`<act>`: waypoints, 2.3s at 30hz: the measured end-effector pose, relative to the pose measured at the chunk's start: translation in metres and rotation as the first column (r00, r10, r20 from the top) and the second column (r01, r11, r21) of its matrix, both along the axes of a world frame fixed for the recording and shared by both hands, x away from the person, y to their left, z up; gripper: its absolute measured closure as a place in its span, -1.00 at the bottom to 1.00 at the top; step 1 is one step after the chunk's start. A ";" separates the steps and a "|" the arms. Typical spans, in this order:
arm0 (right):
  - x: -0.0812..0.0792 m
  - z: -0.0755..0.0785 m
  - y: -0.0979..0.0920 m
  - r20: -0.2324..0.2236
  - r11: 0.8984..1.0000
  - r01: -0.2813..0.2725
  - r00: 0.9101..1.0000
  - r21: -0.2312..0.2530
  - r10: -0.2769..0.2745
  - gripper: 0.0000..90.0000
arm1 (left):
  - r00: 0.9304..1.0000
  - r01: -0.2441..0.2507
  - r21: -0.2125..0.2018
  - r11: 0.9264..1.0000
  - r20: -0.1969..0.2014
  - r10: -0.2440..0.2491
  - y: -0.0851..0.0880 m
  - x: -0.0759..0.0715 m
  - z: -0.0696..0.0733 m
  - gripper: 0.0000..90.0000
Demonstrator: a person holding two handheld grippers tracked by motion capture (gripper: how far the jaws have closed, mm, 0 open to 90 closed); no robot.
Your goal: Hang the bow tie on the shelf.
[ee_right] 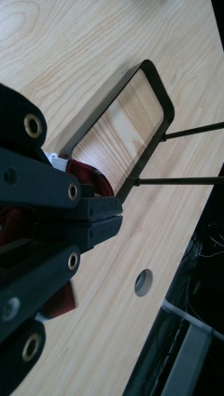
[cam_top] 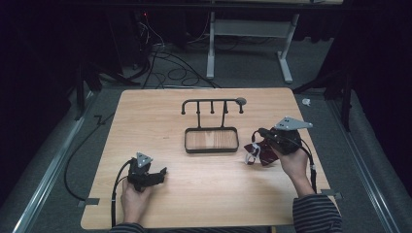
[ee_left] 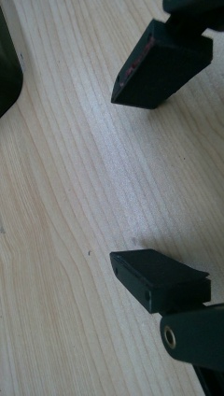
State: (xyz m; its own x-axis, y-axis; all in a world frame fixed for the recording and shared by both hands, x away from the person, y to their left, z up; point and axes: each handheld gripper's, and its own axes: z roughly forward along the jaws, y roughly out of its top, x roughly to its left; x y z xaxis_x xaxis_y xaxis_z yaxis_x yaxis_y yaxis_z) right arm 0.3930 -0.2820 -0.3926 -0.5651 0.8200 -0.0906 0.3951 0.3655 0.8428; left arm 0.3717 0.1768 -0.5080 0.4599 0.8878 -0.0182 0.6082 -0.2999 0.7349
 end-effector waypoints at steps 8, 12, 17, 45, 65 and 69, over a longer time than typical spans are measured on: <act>-0.002 0.012 0.006 0.029 1.000 -0.017 0.999 0.003 0.017 1.00 | 1.000 0.000 0.000 1.000 0.000 0.000 0.000 0.000 0.000 -0.55; -0.004 0.019 0.011 0.044 1.000 -0.025 0.999 0.007 0.025 1.00 | 1.000 0.000 0.000 1.000 0.000 0.000 0.000 0.000 0.000 -0.54; -0.006 0.027 0.017 0.067 0.999 -0.044 0.997 0.014 0.043 1.00 | 1.000 0.000 0.000 1.000 0.000 0.000 0.000 0.000 0.000 -0.54; -0.002 0.046 0.075 0.088 0.986 -0.163 0.983 0.028 0.160 1.00 | 1.000 0.000 0.000 1.000 0.000 0.000 0.000 -0.001 0.000 -0.54; 0.020 0.049 0.108 0.072 0.981 -0.184 0.981 0.061 0.180 1.00 | 1.000 0.000 0.000 1.000 0.000 0.000 0.000 -0.001 0.000 -0.55; 0.023 0.050 0.112 0.073 0.982 -0.178 0.982 0.064 0.174 1.00 | 1.000 0.001 0.000 1.000 0.000 -0.001 0.000 -0.001 0.000 -0.55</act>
